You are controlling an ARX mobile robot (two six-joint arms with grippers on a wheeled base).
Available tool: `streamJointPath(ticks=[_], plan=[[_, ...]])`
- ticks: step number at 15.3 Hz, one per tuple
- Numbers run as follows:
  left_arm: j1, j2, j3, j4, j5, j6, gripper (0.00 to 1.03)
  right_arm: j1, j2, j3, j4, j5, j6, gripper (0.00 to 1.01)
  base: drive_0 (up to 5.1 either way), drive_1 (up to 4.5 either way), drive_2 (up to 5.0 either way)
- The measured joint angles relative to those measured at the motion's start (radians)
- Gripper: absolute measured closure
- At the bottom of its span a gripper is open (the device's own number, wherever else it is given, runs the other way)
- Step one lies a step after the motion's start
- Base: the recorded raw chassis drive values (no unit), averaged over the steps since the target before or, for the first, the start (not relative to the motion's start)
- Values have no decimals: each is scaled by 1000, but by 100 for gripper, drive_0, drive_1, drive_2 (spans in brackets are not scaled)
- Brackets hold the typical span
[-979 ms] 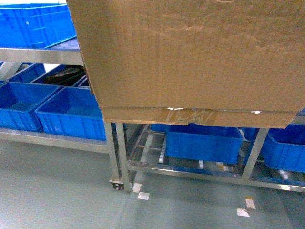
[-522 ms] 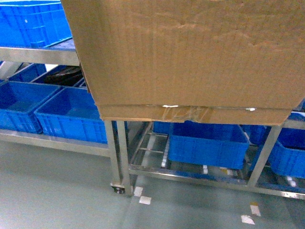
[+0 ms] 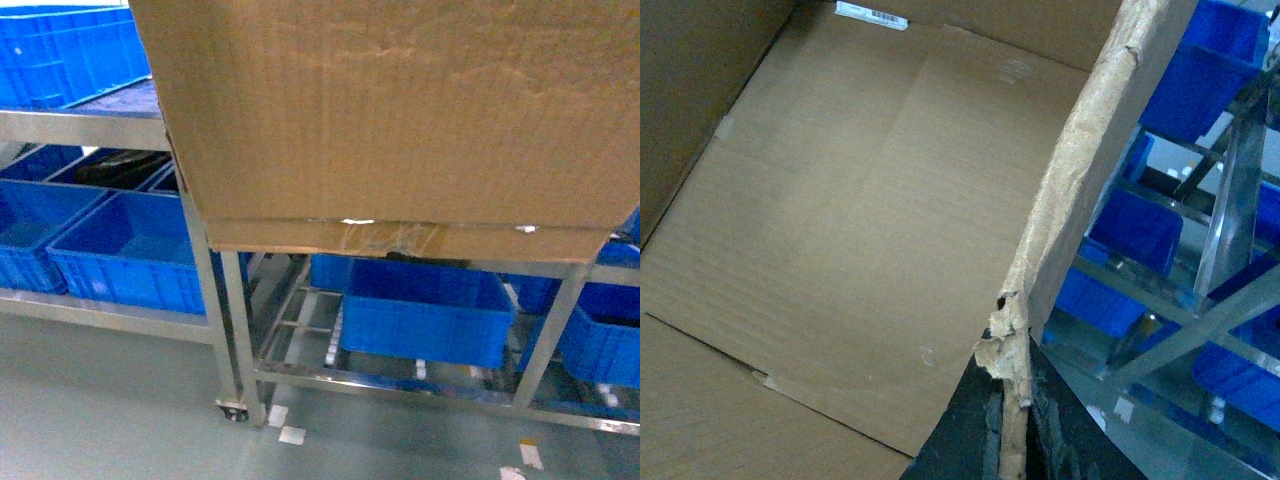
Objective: Sort boxes to right shelf from conveyor
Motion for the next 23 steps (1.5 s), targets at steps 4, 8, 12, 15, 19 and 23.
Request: streamJointPath(ticks=[4, 8, 12, 15, 19, 23], plan=[[6, 7, 0, -11, 3, 0, 101, 2, 4, 0, -7, 0, 0, 99, 486, -251, -251], [-6, 6, 0, -6, 3, 0, 101, -7, 3, 0, -9, 0, 0, 99, 486, -251, -251], [2, 6, 0, -13, 3, 0, 101, 0, 2, 0, -10, 0, 0, 99, 486, -251, -251], [0, 6, 0, -10, 2, 0, 101, 0, 2, 0, -9, 0, 0, 99, -84, 231, -163], [6, 5, 0, -8, 2, 0, 101, 2, 4, 0, -4, 0, 0, 99, -368, 472, -118], [1, 5, 0, -7, 3, 0, 101, 0, 3, 0, -8, 0, 0, 99, -368, 472, -118]])
